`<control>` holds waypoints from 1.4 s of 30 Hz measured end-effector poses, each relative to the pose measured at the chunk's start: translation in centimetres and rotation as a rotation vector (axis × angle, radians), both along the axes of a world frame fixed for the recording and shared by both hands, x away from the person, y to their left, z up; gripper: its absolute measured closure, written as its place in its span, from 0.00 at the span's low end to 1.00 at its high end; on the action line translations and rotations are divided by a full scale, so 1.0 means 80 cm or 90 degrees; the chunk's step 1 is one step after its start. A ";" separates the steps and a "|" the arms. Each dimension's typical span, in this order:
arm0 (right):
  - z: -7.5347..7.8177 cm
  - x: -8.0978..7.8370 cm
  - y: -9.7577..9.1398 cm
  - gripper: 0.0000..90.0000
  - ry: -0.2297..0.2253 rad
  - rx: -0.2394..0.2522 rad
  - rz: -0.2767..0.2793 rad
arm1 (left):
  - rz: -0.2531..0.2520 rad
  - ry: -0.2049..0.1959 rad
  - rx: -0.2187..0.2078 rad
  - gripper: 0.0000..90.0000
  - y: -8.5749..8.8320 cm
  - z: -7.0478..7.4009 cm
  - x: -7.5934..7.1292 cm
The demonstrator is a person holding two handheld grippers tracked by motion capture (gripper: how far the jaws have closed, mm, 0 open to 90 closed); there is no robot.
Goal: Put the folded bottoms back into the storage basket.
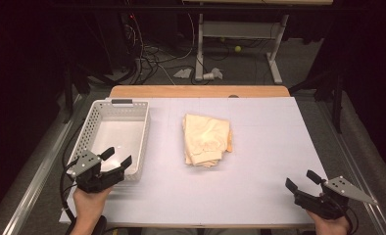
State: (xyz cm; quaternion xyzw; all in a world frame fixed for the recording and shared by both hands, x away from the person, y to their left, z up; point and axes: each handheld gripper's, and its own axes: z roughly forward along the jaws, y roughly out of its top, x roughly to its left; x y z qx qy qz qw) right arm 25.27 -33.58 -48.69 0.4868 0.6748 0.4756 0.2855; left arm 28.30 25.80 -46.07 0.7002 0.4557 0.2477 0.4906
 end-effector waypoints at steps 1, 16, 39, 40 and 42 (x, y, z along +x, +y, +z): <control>0.000 0.000 0.000 0.21 0.000 0.000 0.000 | -0.002 0.000 0.002 0.32 -0.001 0.000 0.000; 0.000 0.000 0.000 0.21 0.001 0.000 0.002 | -0.017 0.001 0.008 0.32 -0.013 0.000 0.004; 0.000 0.000 0.000 0.22 0.000 -0.001 0.004 | -0.042 -0.006 0.003 0.32 -0.027 0.003 0.007; 0.000 0.000 0.000 0.22 0.000 -0.001 0.004 | -0.044 -0.007 0.001 0.32 -0.028 0.003 0.007; 0.000 0.000 0.000 0.22 0.000 -0.001 0.005 | -0.046 -0.007 -0.002 0.32 -0.029 0.003 0.008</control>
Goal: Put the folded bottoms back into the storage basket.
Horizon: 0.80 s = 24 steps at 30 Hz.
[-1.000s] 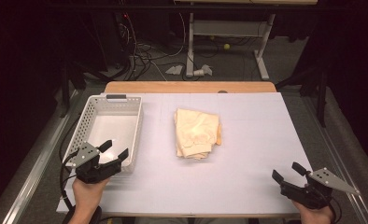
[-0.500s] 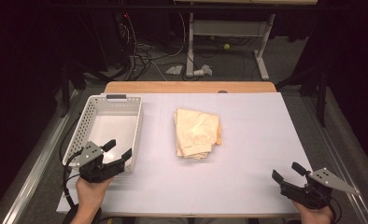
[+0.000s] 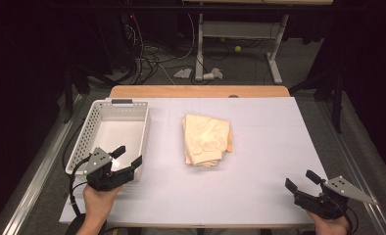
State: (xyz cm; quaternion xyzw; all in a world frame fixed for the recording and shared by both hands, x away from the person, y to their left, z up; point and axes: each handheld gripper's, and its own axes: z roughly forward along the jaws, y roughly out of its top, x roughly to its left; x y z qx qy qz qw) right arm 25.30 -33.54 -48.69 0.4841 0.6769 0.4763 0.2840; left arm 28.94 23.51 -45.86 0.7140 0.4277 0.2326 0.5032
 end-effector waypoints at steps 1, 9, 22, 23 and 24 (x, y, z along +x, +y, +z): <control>0.000 0.000 0.000 0.22 0.000 0.000 0.000 | 0.000 0.000 0.000 0.32 0.000 0.000 0.000; 0.000 0.000 0.000 0.22 0.001 0.000 0.001 | -0.005 0.001 -0.005 0.32 -0.002 0.000 0.001; 0.000 0.000 0.000 0.22 0.001 0.000 0.002 | -0.014 0.000 -0.007 0.32 -0.008 0.001 0.005; 0.000 0.000 0.000 0.22 0.001 0.000 0.002 | -0.015 0.000 -0.008 0.32 -0.009 0.001 0.005; 0.000 0.000 0.000 0.22 0.001 0.000 0.002 | -0.016 0.000 -0.009 0.32 -0.009 0.001 0.005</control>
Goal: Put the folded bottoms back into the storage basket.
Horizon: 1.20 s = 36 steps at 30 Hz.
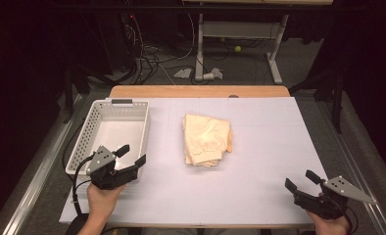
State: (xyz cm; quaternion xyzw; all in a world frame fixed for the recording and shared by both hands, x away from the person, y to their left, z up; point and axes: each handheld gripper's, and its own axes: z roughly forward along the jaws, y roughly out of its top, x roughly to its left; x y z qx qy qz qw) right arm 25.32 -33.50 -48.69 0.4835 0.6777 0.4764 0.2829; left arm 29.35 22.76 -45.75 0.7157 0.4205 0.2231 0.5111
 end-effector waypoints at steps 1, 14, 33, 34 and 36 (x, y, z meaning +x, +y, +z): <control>0.000 0.000 0.000 0.22 0.000 0.000 0.000 | 0.000 0.000 -0.001 0.32 0.000 0.000 0.000; 0.000 0.000 0.000 0.22 0.000 0.001 0.002 | -0.014 0.000 0.001 0.32 -0.009 0.001 0.003; 0.000 0.000 0.000 0.22 0.001 0.001 0.004 | -0.041 0.000 -0.012 0.32 -0.029 0.003 0.010; 0.000 0.000 0.001 0.22 0.001 0.001 0.004 | -0.042 0.000 -0.012 0.32 -0.030 0.004 0.011; 0.000 0.000 0.001 0.22 0.001 0.001 0.004 | -0.046 0.002 -0.014 0.32 -0.033 0.003 0.012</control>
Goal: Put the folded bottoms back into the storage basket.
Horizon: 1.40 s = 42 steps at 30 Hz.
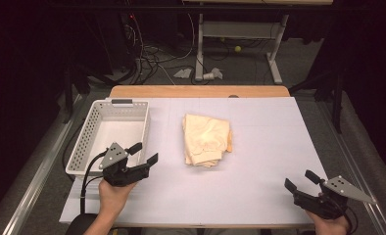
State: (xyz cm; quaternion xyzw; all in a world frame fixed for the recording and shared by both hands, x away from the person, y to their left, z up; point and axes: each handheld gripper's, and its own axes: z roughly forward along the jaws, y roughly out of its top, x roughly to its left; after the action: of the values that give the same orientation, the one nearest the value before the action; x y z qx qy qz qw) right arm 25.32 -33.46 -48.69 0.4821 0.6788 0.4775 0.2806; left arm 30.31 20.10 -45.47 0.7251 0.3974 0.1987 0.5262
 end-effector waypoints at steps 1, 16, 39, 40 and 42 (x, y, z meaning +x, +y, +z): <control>0.000 0.000 0.000 0.22 0.000 0.000 0.000 | -0.001 0.002 -0.001 0.32 -0.001 0.000 0.001; 0.000 0.005 0.001 0.22 -0.004 0.009 0.005 | -0.011 -0.009 0.012 0.32 -0.017 0.007 0.001; 0.000 0.006 0.001 0.22 -0.006 0.009 0.009 | -0.043 0.021 0.014 0.32 -0.055 0.009 0.018; 0.000 0.006 0.001 0.22 -0.006 0.009 0.010 | -0.044 0.022 0.014 0.32 -0.057 0.009 0.019; 0.000 0.006 0.001 0.22 -0.007 0.009 0.010 | -0.048 0.024 0.016 0.32 -0.061 0.010 0.021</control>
State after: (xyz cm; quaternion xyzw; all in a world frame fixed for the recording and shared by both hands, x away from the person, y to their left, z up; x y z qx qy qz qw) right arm 25.78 -33.38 -48.66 0.4762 0.6777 0.4871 0.2769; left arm 31.98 15.23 -44.71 0.7500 0.3767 0.1701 0.5164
